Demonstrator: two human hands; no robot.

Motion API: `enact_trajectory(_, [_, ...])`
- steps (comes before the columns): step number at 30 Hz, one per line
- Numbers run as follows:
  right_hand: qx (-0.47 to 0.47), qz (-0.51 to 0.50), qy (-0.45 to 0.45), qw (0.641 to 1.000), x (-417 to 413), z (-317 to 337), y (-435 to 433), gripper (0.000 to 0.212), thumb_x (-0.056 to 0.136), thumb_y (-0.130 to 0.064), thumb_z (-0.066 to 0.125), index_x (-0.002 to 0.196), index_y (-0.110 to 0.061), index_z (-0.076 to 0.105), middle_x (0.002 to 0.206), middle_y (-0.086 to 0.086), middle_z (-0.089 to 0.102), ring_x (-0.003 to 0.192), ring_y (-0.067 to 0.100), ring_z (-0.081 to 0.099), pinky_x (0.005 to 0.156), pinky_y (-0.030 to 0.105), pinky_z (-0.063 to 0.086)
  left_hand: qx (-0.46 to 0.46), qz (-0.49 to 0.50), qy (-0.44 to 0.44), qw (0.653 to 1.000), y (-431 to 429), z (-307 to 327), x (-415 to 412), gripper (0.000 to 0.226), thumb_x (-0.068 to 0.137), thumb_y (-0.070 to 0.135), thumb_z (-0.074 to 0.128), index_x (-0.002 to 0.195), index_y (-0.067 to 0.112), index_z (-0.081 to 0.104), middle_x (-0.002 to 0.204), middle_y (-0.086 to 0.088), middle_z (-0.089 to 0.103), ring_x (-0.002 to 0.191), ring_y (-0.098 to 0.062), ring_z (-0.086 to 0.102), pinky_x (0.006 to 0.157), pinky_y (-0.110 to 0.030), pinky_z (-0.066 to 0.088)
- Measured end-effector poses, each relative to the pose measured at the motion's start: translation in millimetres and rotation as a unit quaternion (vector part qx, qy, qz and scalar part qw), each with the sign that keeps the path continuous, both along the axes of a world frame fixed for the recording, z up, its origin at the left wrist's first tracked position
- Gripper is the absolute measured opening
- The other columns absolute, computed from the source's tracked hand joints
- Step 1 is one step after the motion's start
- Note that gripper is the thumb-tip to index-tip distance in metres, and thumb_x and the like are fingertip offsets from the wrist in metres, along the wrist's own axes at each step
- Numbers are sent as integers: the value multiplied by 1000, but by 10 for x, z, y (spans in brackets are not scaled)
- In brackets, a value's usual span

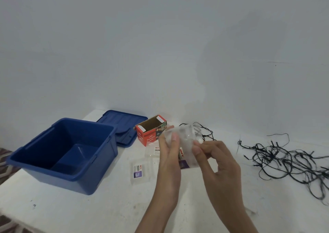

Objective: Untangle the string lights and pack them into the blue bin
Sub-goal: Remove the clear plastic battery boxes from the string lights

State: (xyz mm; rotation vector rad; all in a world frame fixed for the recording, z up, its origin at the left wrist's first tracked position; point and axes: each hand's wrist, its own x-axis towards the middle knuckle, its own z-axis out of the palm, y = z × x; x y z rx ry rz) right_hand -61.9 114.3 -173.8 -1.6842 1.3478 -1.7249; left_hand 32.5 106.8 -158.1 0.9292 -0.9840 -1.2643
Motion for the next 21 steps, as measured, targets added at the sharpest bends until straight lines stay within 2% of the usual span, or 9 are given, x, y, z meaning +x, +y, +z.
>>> enact_trajectory(2, [-11,-9,33,999,5,-14,17,33,86,-40,50,75,-15,70,87,-10,54,83,9,56,69,5,37,5,-2,2,1000,-5,-6,-18,29,83,53,42,109,46,53,114,1,66,100,-17,66,77,-32,55])
enact_trajectory(6, [11,5,95,995,-4,-30,51,50,90,-62,34,82,-28,70,96,-15,48,91,11,51,76,8,35,3,-1,4,1000,8,-13,14,29,93,48,41,120,44,48,117,6,65,104,-16,66,80,-32,55])
enact_trajectory(9, [29,36,100,994,-63,26,45,44,87,-67,33,87,-42,69,96,-16,49,94,7,49,78,6,33,8,1,24,1000,17,-21,56,43,87,47,43,128,36,48,117,2,67,102,-17,67,80,-33,55])
enact_trajectory(12, [71,71,-6,995,-129,101,16,31,84,-61,46,106,-47,64,96,-12,55,92,7,56,76,6,39,25,8,58,998,11,-3,82,57,79,49,49,127,19,54,102,-3,70,85,-18,67,69,-29,56])
enact_trajectory(14, [143,84,-71,984,-173,147,-22,45,81,-58,59,123,-45,51,96,-9,62,87,8,61,76,15,46,27,7,63,998,15,18,74,55,80,46,49,124,14,57,92,1,70,74,-15,66,61,-26,54])
enact_trajectory(16, [243,163,-175,940,-199,168,-72,59,75,-42,71,130,-34,49,91,-4,70,82,13,65,76,29,50,27,-3,59,998,25,37,49,50,82,44,47,120,14,58,89,0,70,71,-15,67,58,-26,54])
enact_trajectory(18, [270,210,-271,900,-233,180,-101,48,73,-23,69,120,-18,60,78,4,70,73,17,64,75,32,49,26,-6,53,998,24,41,31,45,81,44,48,116,19,60,94,-3,71,76,-17,68,61,-28,55])
enact_trajectory(19, [251,194,-287,904,-249,185,-108,38,75,-13,67,112,-13,66,72,6,68,69,17,61,74,31,48,28,-2,54,998,21,46,27,43,80,44,49,115,22,61,96,-4,70,77,-17,68,63,-29,56])
enact_trajectory(21, [192,131,-267,935,-266,193,-89,23,79,1,64,97,-12,72,65,6,65,64,15,58,73,24,47,35,10,50,998,13,53,27,41,80,44,51,115,24,59,99,-6,70,77,-18,69,67,-31,56])
